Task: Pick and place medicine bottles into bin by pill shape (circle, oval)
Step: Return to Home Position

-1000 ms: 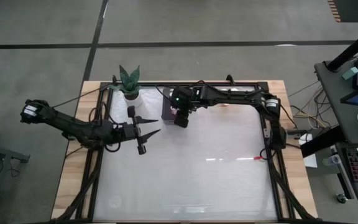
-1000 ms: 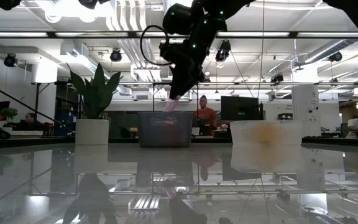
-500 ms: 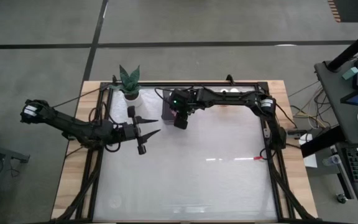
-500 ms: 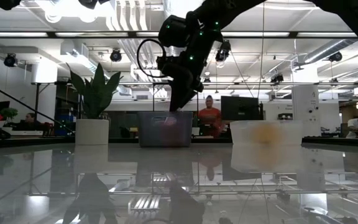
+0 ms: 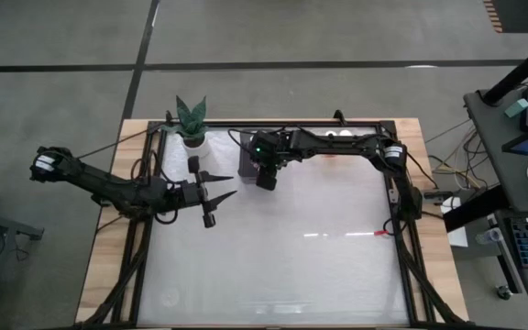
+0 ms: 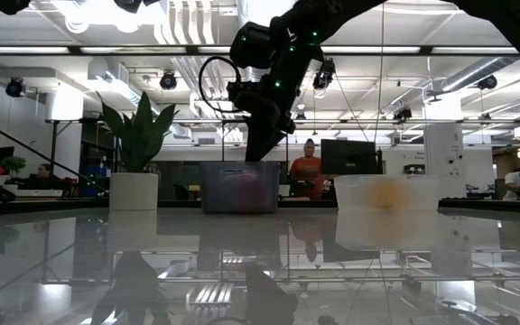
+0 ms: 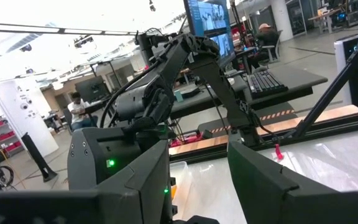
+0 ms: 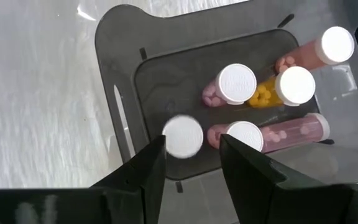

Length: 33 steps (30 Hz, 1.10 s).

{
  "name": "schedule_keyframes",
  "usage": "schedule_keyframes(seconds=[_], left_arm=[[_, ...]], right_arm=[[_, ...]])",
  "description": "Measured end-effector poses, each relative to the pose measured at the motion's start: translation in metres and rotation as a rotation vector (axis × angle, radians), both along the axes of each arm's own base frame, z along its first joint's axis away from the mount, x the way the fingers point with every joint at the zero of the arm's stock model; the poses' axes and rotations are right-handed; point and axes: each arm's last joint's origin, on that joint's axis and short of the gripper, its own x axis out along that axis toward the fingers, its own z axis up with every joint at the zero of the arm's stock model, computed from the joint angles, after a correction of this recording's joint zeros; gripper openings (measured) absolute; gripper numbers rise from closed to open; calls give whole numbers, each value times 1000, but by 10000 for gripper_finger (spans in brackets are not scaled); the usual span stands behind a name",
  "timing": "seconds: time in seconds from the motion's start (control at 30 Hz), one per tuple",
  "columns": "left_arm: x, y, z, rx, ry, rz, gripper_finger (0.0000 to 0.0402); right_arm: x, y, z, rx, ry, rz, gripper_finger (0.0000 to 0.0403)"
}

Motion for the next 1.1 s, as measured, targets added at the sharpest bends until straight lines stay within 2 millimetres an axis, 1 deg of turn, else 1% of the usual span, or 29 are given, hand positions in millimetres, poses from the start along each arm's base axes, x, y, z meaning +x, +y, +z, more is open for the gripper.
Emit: schedule_keyframes(seconds=[0.2,0.27,0.37,0.5,0.63,0.73,0.9,1.0,1.1], left_arm=[[0,0,0,0,2,0,153],[0,0,-1,4,15,0,153],[1,0,-6,14,61,0,153],[1,0,-12,26,118,-1,153],[1,0,-17,12,151,-2,153],[-1,0,-24,17,167,-10,153],[-12,4,-32,16,164,-8,145],[-22,7,-35,-16,137,-12,128],[-35,11,-42,-57,109,-18,104]], right_arm=[[-1,0,2,-1,4,2,143],[-5,3,8,0,9,6,144],[-10,16,24,-19,-15,47,140],[-24,42,43,-49,-131,119,126],[-52,63,49,-86,-263,172,110],[-80,74,45,-120,-359,212,101],[-128,81,34,-174,-513,231,90],[-156,86,31,-211,-597,250,83],[-184,91,26,-245,-655,279,77]])
